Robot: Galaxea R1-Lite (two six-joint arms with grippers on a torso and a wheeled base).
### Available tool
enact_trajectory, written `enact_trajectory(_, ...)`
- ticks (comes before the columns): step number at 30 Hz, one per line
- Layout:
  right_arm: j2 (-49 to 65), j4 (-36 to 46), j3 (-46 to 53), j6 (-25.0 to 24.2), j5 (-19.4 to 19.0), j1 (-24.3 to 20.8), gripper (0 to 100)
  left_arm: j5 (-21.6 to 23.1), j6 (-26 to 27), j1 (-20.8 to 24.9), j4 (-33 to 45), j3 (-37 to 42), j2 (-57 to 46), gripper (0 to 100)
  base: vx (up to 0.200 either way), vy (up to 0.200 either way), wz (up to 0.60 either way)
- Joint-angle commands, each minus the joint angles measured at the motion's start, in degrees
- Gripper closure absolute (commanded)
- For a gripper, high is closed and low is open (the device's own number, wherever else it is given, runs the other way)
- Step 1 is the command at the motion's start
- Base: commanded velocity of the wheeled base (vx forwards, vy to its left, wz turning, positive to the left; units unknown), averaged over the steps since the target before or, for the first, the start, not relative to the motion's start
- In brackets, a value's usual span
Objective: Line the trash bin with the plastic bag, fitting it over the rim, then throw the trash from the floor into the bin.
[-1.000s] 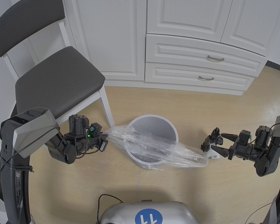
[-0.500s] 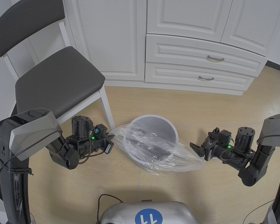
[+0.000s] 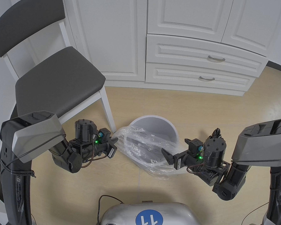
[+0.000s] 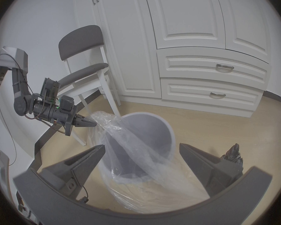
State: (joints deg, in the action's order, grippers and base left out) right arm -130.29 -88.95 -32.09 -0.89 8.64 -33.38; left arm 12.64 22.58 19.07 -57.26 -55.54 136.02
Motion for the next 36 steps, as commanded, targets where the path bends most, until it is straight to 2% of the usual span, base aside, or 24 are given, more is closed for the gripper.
enact_trajectory(1,-2.95,-1.05,-1.4,-0.08,1.73,-1.69,0,-0.07,0.01,0.01,0.13,0.26,0.3,100,0.0,0.0,0.0)
enact_trajectory(2,-2.95,-1.05,-1.4,-0.08,1.82,-1.78,0,0.01,0.01,0.01,0.22,0.35,0.21,100,0.0,0.0,0.0)
enact_trajectory(3,-2.86,-1.05,-1.4,-0.08,1.82,-1.87,0,0.01,0.01,0.01,0.39,0.43,0.12,0,0.0,0.0,0.0)
enact_trajectory(12,-2.77,-1.05,-1.4,-0.08,2.26,-2.22,0,1.07,0.54,-2.1,2.5,1.66,-3.4,0,0.0,0.0,0.0)
enact_trajectory(14,-3.04,-1.05,-1.31,0.1,2.26,-2.22,0,3.18,0.54,-2.72,3.29,2.37,-4.63,0,0.0,0.0,0.0)
enact_trajectory(20,-3.48,-1.05,-1.4,0.27,2.61,-2.22,0,16.27,-0.08,-4.65,3.38,5.0,-7.97,0,0.0,0.0,0.0)
enact_trajectory(23,-3.39,-1.05,-1.05,0.89,3.4,-2.22,0,19.17,-0.78,-5.09,3.29,5.35,-9.02,0,0.0,0.0,0.0)
enact_trajectory(28,-2.6,-1.05,0.45,4.14,4.36,-2.48,0,19.26,-2.27,-4.65,3.12,6.67,-12.01,0,0.0,0.0,0.0)
enact_trajectory(33,-0.84,-1.05,0.45,4.49,4.8,-3.1,0,18.56,-3.07,-2.54,3.12,9.75,-17.72,0,0.0,0.0,0.0)
enact_trajectory(36,-0.84,-1.05,0.09,4.67,7.97,-3.54,0,17.33,-4.12,-1.22,3.12,11.33,-21.85,0,0.0,0.0,0.0)
